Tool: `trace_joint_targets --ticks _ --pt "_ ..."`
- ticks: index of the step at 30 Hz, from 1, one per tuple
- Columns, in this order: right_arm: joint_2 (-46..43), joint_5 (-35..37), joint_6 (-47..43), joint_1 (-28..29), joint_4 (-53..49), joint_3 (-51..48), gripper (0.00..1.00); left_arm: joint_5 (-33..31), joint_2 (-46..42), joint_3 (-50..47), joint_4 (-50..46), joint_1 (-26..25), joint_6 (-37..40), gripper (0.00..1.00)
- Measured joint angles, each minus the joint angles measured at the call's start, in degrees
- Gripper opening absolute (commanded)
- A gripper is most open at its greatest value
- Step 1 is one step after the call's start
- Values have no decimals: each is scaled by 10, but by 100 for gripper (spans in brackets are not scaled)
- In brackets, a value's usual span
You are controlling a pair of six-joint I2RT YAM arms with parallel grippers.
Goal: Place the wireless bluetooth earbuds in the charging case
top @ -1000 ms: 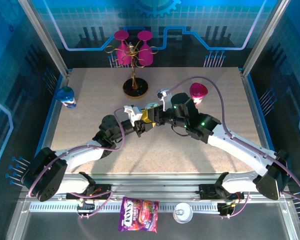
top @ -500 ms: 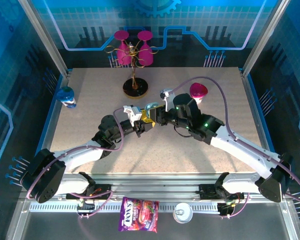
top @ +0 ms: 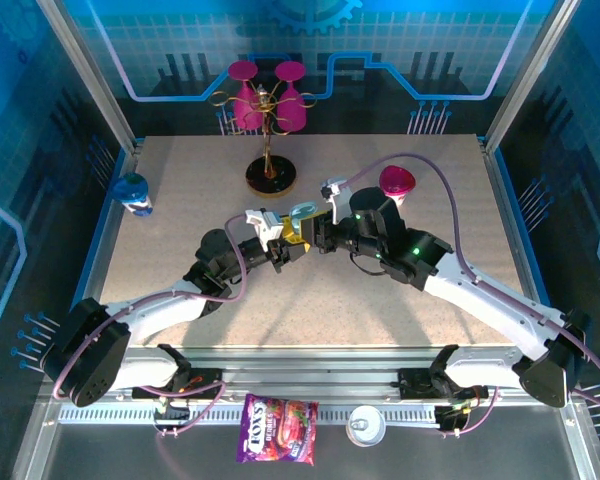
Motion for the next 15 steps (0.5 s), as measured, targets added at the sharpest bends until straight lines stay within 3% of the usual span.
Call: trace_joint_targets --ticks 5,15 --pt "4 0 0 0 -1 4 17 0 0 0 -2 0 0 33" --pt "-2 -9 -1 0 -5 7 20 0 0 0 -1 -1 0 33"
